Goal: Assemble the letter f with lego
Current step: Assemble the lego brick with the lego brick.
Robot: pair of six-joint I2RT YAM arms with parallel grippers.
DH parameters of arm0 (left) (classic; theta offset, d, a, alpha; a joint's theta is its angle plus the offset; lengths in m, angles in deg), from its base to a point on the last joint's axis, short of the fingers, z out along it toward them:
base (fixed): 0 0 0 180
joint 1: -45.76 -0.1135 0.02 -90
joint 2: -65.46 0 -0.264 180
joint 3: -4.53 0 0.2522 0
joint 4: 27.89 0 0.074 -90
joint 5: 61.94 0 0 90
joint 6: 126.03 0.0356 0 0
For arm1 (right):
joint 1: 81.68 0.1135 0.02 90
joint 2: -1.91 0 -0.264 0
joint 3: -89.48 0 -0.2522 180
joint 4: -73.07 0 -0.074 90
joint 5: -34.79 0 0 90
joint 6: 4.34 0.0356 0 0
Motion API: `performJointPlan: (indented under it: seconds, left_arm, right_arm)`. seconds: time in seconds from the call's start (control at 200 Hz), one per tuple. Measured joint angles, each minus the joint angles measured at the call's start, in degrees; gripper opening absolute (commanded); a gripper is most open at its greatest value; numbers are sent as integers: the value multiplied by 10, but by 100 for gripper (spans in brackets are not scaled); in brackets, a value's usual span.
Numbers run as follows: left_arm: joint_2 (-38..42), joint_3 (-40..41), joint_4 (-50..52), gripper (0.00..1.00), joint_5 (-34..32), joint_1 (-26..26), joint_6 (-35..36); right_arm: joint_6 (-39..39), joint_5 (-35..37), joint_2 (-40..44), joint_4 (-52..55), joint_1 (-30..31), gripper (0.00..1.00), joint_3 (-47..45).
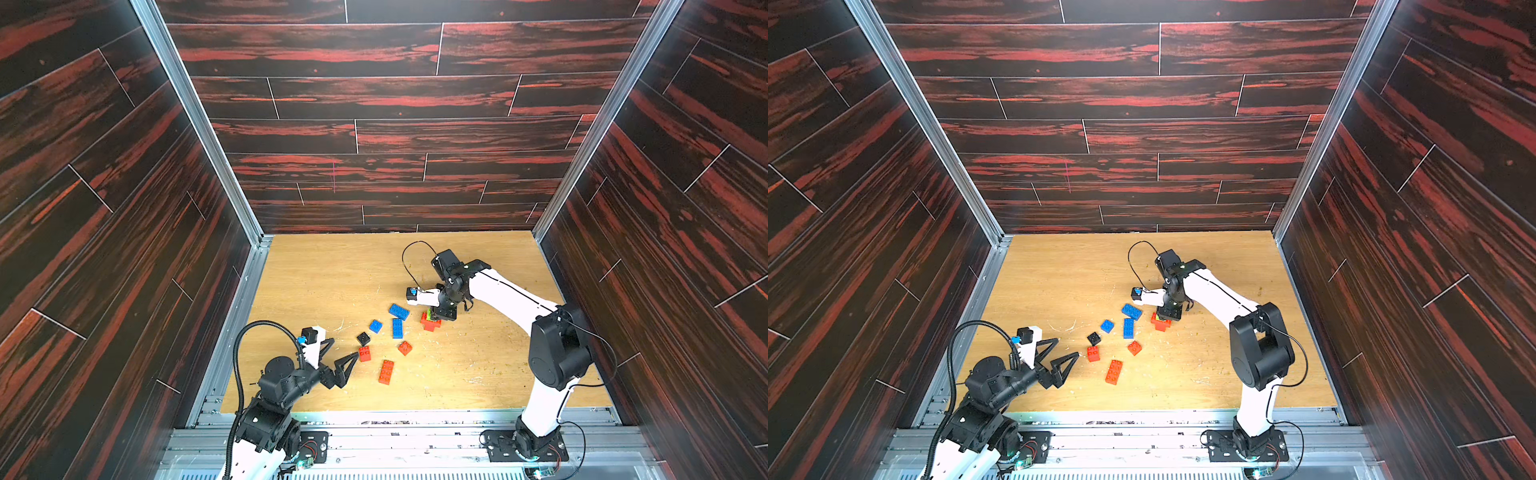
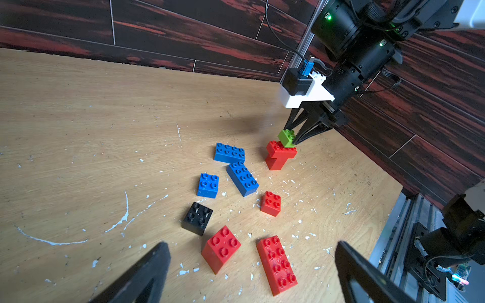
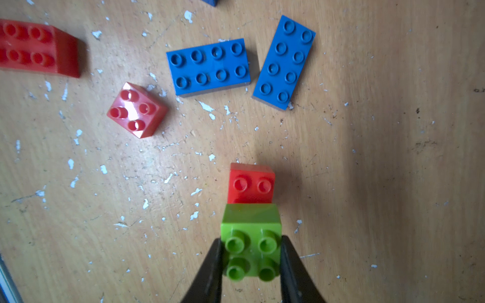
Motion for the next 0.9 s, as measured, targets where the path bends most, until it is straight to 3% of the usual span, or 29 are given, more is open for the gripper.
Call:
performJointPlan:
  seconds: [0.897]
  left_arm:
    - [0, 0, 0, 100, 0, 0, 0]
  right_arm:
    - [11, 0, -24, 30, -1, 26, 25]
